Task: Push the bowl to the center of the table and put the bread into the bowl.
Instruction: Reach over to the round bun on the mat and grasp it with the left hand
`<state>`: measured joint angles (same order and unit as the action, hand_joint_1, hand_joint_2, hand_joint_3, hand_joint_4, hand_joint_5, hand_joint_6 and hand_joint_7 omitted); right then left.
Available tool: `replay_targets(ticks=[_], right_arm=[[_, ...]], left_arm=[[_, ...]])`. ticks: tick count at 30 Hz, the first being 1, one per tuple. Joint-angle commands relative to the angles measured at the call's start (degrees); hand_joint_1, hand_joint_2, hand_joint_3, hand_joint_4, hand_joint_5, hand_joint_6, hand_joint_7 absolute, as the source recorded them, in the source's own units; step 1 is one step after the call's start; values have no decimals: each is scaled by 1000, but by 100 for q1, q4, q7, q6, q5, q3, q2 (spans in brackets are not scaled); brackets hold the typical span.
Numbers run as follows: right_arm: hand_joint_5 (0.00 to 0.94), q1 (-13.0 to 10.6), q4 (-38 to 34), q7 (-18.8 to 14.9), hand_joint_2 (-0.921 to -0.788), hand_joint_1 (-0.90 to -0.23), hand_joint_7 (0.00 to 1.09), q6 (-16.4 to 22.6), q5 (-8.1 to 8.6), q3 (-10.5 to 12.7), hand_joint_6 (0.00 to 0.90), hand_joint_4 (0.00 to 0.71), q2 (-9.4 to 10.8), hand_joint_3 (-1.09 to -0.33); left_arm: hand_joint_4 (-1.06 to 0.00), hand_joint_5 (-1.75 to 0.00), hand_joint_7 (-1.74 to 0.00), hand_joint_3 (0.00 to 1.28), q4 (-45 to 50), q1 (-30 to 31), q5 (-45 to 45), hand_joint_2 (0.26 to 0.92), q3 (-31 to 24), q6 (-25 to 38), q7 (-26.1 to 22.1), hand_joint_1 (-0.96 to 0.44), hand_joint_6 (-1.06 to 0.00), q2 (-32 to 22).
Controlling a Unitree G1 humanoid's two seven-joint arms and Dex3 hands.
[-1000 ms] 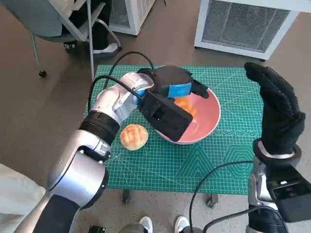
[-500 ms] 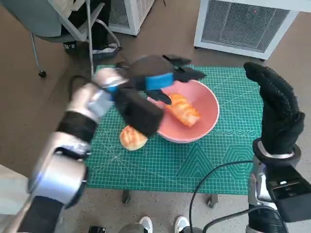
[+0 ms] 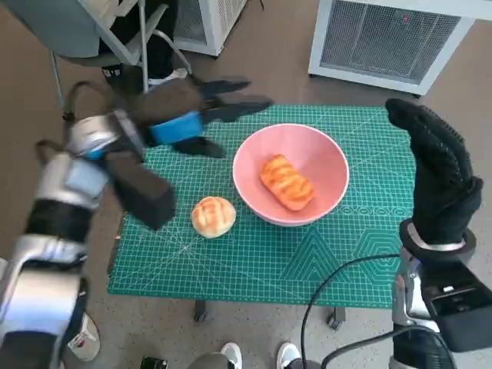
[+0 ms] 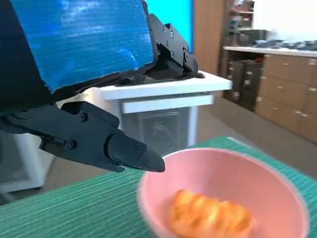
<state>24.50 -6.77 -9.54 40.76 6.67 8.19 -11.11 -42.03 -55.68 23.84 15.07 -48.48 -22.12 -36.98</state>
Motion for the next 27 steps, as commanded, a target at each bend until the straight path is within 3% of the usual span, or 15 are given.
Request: replay_targets(ticks=[1, 15, 27], right_arm=[[11, -47, -41, -103, -921, -406, 684, -46, 97, -32, 126, 443, -35, -502], [7, -18, -75, -236, -921, -401, 690, -69, 198, -58, 115, 441, -51, -509], [5, -33, -67, -289, -921, -390, 692, -138, 228, -55, 100, 439, -78, -515]], left_arm=[[-502, -67, -88, 0, 547, 519, -115, 868, -112, 55, -133, -381, -527, -254], [-556, -40, -73, 0, 1353, 1417, -368, 831, -260, 436, -640, -380, -580, -585], [-562, -12, -40, 3, 1035, 1632, -68, 826, -3, 619, -580, -352, -591, -263]])
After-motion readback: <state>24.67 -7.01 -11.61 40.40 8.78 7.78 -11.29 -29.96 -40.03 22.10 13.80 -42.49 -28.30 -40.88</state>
